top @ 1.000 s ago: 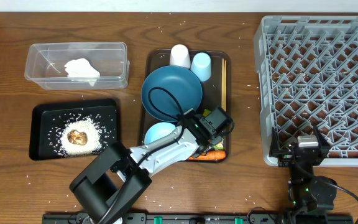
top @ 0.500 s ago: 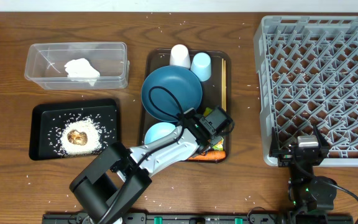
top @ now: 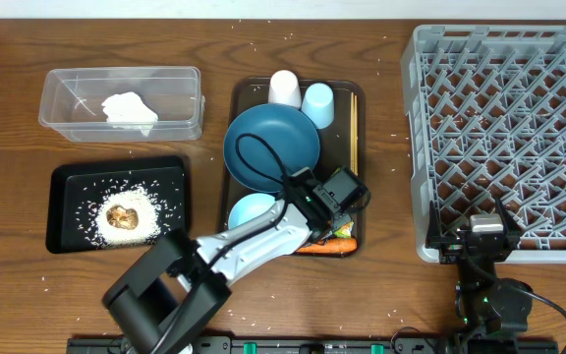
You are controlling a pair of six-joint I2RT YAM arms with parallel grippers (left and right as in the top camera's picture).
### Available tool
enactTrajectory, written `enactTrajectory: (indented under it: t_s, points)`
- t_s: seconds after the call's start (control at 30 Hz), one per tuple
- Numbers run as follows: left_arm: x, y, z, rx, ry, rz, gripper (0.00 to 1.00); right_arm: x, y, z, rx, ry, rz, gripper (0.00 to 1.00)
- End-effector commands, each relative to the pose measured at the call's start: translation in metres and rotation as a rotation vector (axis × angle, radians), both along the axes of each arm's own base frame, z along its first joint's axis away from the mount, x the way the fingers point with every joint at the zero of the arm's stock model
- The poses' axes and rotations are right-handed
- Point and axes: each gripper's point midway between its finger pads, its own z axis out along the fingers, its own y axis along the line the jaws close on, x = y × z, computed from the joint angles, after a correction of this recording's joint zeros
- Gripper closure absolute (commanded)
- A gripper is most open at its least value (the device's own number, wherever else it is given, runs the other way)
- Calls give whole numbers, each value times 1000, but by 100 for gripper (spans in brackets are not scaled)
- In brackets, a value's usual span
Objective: Sort waste into correct bins and load items into the dishwasher rack
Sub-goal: 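Carry the wrapper to the clear container and release it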
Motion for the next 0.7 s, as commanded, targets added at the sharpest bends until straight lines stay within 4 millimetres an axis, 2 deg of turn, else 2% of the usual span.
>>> enactTrajectory:
  t_s: [0.0,0.13,0.37,0.53,0.67]
  points:
    - [-2,-5,25,-47,-41,-41,94,0,-3,0,4,-1,-15,1]
    - [-7,-13,52,-135,-53,-63,94,0,-3,0,4,-1,-15,1]
    - [-5,-13,93,-214,-132,-61,94,0,-3,0,4,-1,-15,1]
    - [21,11,113,-161,-267,35,94,0,-3,0,4,-1,-15,1]
    - [53,49,126,-87,-378,171,94,0,-3,0,4,-1,-15,1]
